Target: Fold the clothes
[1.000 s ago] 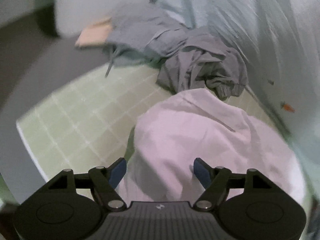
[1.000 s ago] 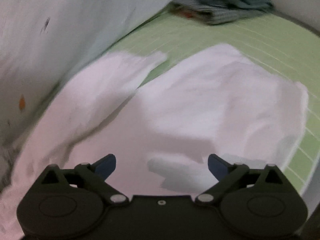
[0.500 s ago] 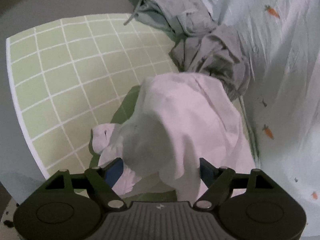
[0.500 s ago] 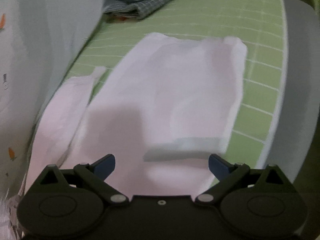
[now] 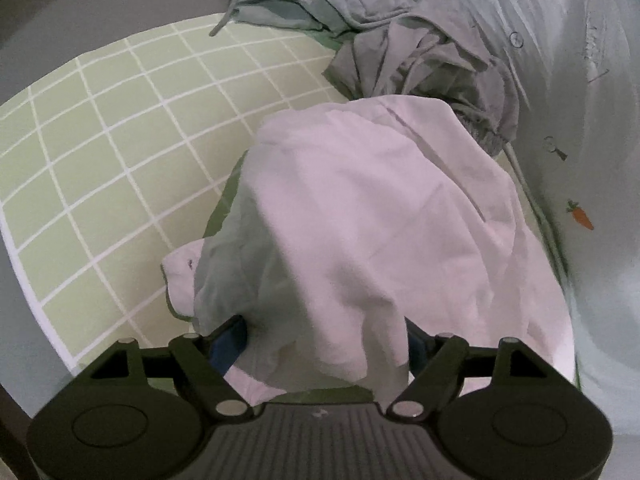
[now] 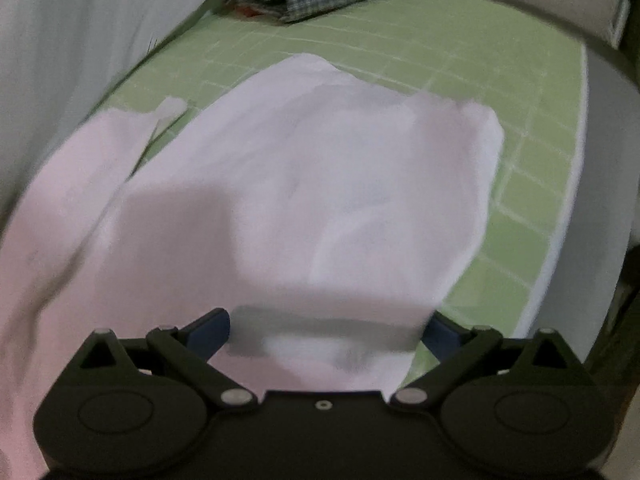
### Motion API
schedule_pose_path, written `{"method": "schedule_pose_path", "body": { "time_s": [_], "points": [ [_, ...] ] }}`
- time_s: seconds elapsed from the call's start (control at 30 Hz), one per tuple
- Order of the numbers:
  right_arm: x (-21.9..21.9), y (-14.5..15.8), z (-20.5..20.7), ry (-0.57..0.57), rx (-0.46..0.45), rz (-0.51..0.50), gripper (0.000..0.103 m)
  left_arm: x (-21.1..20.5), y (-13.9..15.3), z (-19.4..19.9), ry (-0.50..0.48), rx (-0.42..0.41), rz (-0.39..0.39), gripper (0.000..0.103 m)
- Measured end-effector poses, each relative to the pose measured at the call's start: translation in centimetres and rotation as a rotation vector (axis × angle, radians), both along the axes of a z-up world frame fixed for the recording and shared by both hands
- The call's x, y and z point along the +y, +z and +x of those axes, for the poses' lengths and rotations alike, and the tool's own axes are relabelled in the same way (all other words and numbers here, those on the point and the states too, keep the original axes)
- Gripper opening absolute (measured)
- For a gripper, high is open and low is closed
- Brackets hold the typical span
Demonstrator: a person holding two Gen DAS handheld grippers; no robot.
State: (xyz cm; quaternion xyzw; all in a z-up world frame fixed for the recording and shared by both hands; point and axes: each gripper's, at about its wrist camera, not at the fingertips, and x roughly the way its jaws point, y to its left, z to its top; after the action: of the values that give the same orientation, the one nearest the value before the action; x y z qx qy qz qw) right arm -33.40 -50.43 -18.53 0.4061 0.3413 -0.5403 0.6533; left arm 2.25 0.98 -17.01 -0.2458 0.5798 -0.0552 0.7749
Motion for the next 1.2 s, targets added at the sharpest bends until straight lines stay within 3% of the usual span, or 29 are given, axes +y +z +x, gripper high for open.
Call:
{"method": "schedule_pose_path", "body": {
  "time_s": [0.2,0.7,0.8,0.9,1.0,1.13,1.2],
  "points": [
    [-3.4,-0.6,2.7,0.051,0.114,-0.058,0.103,-2.5,-0.4,2.1,-0.005,-0.012,0.045,0.079],
    [-14.2,-0.8,7.9,-0.002,0.132,-0.134,0.103,-15.8,-1.8,13.3,-0.191,-0.102,0.035,0.08],
    [-16.0,-0.5,8.4,-0.017,0.113,-0.107,0.103,-14.9,-0.6,12.8,-0.191,-0.101,0.029,0.08],
    [-16.1,1.0,7.3,-0.091,-0.007,-0.076,0.099,-13.9,0.5,12.4,-0.191,-0.101,0.023,0.08],
    [-14.6,2.8,6.3,-0.155,-0.088,-0.106,0.099,-12.7,1.8,11.8,-0.18,-0.104,0.014,0.08],
    [-13.9,4.1,7.8,-0.128,-0.076,-0.15,0.099,-10.9,4.0,12.0,-0.097,-0.146,-0.009,0.08],
    [-14.4,3.9,9.7,-0.075,-0.012,-0.151,0.097,-11.6,4.7,12.8,-0.093,-0.179,-0.012,0.08]
  ]
}}
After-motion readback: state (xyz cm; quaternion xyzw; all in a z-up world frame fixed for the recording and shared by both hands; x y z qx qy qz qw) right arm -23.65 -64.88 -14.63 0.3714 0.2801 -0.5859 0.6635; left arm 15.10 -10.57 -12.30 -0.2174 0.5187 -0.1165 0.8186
